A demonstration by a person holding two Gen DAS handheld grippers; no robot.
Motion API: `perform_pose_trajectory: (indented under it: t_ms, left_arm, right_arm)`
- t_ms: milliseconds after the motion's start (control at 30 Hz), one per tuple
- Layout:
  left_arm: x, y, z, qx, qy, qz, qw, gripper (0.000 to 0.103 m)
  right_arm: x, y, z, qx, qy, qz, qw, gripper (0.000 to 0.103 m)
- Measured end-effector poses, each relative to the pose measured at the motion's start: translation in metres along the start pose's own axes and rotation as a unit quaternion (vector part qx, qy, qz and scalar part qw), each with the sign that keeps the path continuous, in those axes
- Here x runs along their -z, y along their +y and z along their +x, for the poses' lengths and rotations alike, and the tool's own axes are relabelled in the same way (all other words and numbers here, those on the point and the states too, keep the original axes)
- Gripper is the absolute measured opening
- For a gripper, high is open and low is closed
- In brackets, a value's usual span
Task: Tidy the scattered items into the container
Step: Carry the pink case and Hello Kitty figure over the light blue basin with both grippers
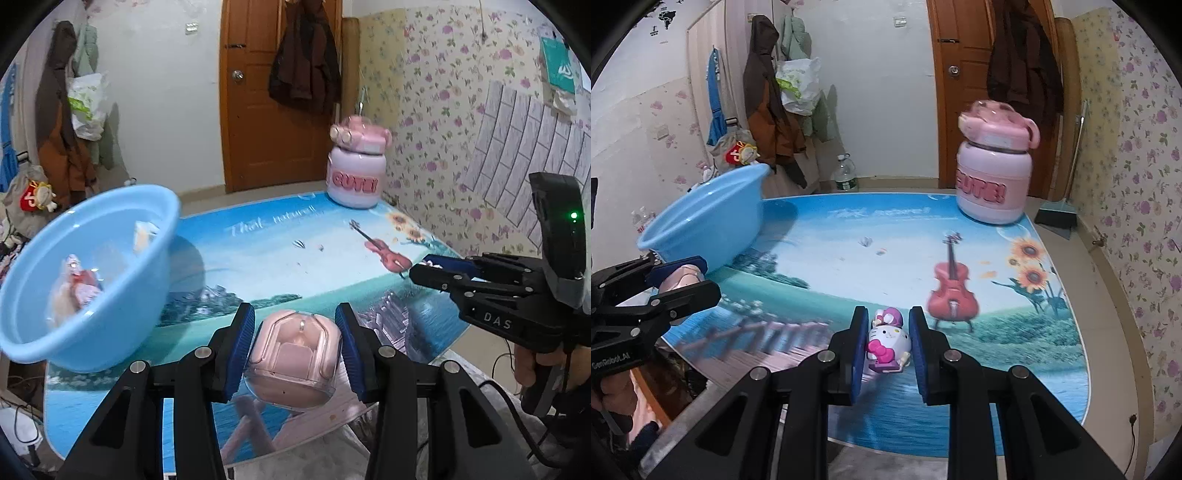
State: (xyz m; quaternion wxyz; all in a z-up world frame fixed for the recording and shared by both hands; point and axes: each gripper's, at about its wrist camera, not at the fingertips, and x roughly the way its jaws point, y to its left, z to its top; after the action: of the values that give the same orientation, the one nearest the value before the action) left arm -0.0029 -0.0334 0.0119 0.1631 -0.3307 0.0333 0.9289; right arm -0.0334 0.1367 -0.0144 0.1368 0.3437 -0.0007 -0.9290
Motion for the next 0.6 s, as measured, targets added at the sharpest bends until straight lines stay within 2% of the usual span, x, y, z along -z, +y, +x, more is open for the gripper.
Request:
perform_pose_trajectory:
  t_ms: [267,600]
  left_arm:
    - [-0.007,0.035,-0.032,-0.033,-0.030,-0.036,0.9984,0.043]
    - [-0.023,0.097,-0.068,-0.114,-0.060,-0.075,0.9888,0.043]
  right_arm:
    - [-0.027,0.030,-0.012,-0.032,-0.017,-0.014,0.999,0.023]
    - [-0.075,0.079,-0.007,-0.077,-0.041,-0.050,0.995,0.024]
